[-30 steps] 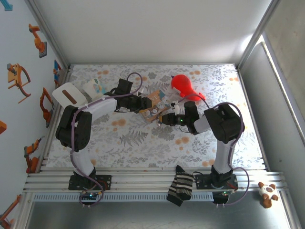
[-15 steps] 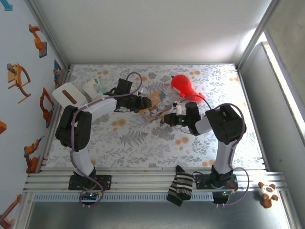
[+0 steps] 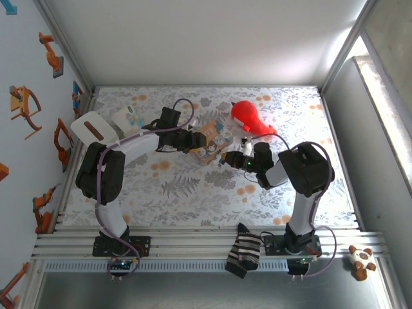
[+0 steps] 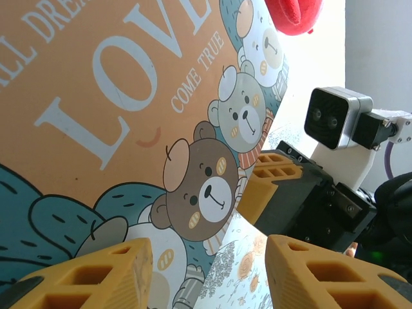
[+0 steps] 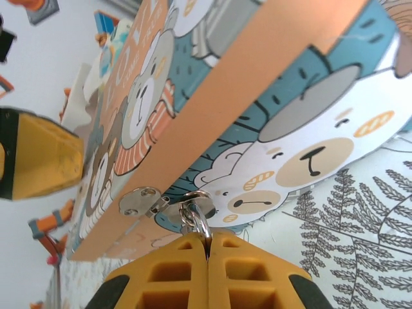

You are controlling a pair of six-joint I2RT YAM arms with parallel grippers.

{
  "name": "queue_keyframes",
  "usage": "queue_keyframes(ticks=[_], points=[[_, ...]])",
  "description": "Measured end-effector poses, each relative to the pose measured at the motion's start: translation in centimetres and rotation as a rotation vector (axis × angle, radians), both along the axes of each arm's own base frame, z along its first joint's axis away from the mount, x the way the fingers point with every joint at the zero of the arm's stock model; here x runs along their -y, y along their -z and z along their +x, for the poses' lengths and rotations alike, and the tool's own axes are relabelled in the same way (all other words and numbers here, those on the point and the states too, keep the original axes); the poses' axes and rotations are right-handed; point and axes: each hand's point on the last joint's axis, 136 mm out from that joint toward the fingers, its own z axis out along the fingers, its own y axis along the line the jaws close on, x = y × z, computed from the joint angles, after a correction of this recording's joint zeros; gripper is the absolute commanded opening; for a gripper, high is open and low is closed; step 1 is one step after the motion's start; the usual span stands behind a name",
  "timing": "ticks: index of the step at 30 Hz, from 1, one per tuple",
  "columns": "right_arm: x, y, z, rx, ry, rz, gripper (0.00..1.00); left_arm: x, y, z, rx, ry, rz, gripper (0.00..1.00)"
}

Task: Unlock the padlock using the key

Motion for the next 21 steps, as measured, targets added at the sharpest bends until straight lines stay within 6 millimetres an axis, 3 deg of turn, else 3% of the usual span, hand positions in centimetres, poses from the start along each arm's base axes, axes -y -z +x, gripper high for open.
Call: queue_keyframes(ticks=[8, 14, 17, 21], points=[[1.1, -0.8, 2.0, -0.007, 0.146, 0.038, 0.00, 0.1, 0.0, 0.2, 0.009, 0.000, -0.005, 0.51], [2.6, -1.3, 2.1, -0.009, 0.228, -0.011, 0.00, 0.1, -0.5, 0.2, 0.025, 0.000, -0.015, 0.64], [3.6, -3.0, 1.3, 0.011, 0.247, -0.063, 0.00, -0.9, -1.0, 0.0, 0.052, -0.025, 0.005, 0.70], [4.6, -4.2, 0.0, -0.008, 0.243, -0.160, 0.00, -3.8, -2.9, 0.3, 0.106, -0.095, 0.021, 0.73]])
